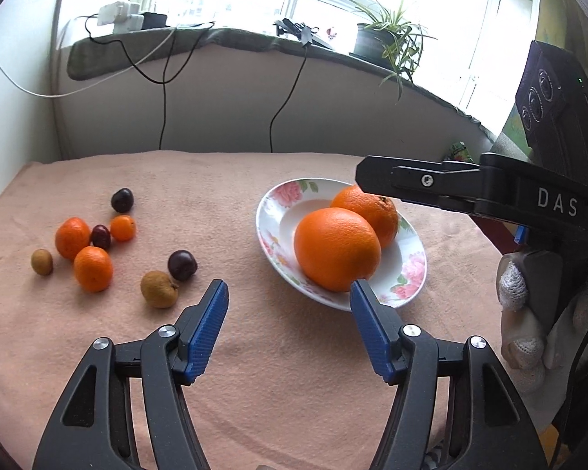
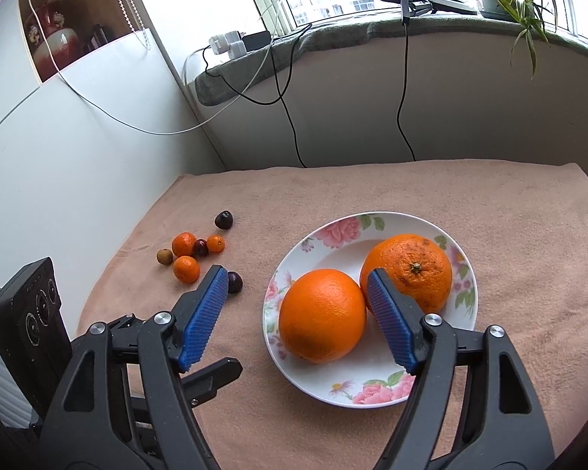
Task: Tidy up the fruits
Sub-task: 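Open the right gripper to release the oval orange and withdraw, then move the open right gripper to the small brown round fruit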
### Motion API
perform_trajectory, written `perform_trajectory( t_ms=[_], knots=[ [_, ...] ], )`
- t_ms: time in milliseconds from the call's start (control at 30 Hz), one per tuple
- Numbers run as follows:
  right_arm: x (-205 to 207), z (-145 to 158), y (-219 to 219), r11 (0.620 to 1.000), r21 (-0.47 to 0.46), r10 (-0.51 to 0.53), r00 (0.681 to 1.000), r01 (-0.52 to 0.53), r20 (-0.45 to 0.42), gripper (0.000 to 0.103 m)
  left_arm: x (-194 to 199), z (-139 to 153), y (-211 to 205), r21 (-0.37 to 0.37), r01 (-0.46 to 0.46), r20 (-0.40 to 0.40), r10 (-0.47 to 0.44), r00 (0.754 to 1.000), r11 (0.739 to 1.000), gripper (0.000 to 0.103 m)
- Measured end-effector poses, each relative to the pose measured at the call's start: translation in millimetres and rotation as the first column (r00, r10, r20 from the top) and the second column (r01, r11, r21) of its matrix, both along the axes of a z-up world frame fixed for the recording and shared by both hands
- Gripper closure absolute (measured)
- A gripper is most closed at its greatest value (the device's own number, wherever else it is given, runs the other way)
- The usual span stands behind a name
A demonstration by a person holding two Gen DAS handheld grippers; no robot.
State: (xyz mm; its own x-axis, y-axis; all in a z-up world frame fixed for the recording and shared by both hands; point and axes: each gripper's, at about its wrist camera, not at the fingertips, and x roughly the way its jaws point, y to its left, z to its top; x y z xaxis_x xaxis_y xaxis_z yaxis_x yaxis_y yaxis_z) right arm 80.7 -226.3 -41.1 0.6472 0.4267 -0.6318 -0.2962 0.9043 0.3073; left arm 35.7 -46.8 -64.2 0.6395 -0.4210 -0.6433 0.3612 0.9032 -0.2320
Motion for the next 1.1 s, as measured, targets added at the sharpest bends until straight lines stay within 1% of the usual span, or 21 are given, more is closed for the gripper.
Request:
perform_trajectory(
  t_ms=[233, 500, 833, 967, 1033, 1100],
  knots=[
    [-12.2, 0.0, 13.2, 0.999, -0.001, 0.036, 0.999, -0.036, 0.040, 0.027, -3.1, 0.6, 31.1, 0.002, -0.078, 0.000, 0.078, 0.997, 0.997, 0.039],
    [-23.9, -1.6, 37.0, 0.995, -0.061, 0.083, 0.995, -0.080, 0.059, 0.027, -4.2, -5.1, 70.1, 0.004, -0.175, -0.029, 0.175, 0.984, 0.985, 0.039],
    [-33.1, -8.4, 64.6, 0.985, -0.074, 0.160, 0.986, -0.157, 0.048, 0.027, -10.3, -7.7, 101.6, -0.012, -0.260, -0.037, 0.260, 0.965, 0.965, 0.039],
    [-35.4, -13.9, 77.5, 0.979, -0.080, 0.191, 0.981, -0.188, 0.031, 0.027, -8.6, -10.7, 111.8, -0.021, -0.277, -0.045, 0.276, 0.960, 0.961, 0.039],
    [-35.9, -16.5, 85.3, 0.975, -0.088, 0.206, 0.978, -0.203, 0.023, 0.031, -6.9, -12.2, 115.9, -0.022, -0.285, -0.049, 0.283, 0.958, 0.958, 0.039],
    [-35.3, -19.6, 92.3, 0.970, -0.091, 0.225, 0.974, -0.223, 0.012, 0.037, -5.0, -13.9, 120.6, -0.027, -0.290, -0.055, 0.289, 0.956, 0.957, 0.042]
  ],
)
